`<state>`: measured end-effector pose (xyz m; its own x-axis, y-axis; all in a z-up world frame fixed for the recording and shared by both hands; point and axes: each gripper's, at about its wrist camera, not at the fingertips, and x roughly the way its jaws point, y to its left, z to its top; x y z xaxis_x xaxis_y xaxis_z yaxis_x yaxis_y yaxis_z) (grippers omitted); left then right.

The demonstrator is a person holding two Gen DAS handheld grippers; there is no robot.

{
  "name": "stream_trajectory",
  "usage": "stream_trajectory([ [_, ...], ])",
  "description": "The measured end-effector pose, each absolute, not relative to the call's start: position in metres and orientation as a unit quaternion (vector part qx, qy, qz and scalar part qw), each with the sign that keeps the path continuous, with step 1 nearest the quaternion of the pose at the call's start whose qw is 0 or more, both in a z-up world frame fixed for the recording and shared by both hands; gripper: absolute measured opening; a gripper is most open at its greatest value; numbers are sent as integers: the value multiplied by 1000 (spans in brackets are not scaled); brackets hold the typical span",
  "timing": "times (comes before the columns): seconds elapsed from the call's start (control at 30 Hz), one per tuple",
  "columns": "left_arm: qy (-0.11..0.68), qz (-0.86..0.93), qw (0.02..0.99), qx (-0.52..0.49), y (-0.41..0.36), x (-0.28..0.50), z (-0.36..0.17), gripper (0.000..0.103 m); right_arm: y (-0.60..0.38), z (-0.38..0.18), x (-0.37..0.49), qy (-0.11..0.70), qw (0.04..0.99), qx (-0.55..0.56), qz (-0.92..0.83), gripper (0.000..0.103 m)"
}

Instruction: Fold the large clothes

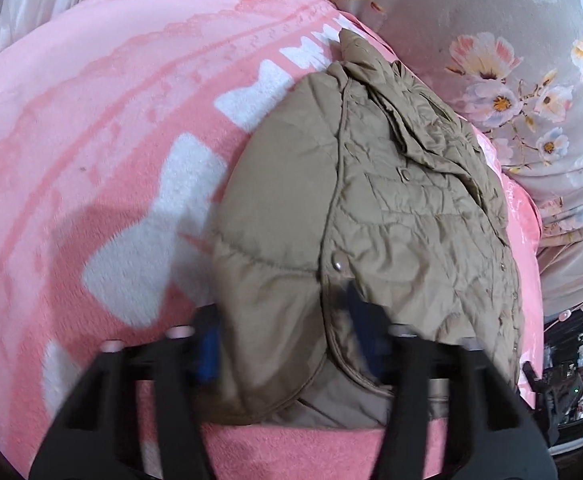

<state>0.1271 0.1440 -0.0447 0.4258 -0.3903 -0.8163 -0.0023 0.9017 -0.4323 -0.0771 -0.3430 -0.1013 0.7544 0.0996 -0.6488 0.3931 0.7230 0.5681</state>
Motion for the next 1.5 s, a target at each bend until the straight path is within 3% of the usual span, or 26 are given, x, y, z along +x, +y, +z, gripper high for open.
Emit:
stream_trajectory([
  [0.03, 522, -121, 823, -190, 144, 126, -43, 23, -340, -101, -75, 348, 865, 353, -83, 40],
  [0.1, 520, -120, 825, -188, 147, 123, -38, 11, -336, -96, -76, 356, 868, 335, -83, 17],
  [0.2, 509, -134, 828, -196, 149, 117, -24, 5, -342, -81, -89, 329, 872, 359, -50, 9],
  [0.33, 483, -160, 838, -196, 154, 96, 15, 3, -341, -43, -118, 275, 893, 357, -9, 6],
  [0.6, 378, -200, 881, -204, 186, 24, 130, 3, -319, 74, -187, 148, 956, 252, 24, 6],
  [0.8, 314, -187, 907, -208, 187, 43, 174, 4, -359, 103, -156, 102, 948, 302, 12, 6],
  [1.23, 393, -34, 917, -61, 76, 257, 81, 5, -408, 34, 62, 228, 908, 340, -89, 5],
  [1.5, 447, -3, 894, -20, 63, 302, -3, 6, -411, -28, 113, 294, 885, 336, -132, 5],
])
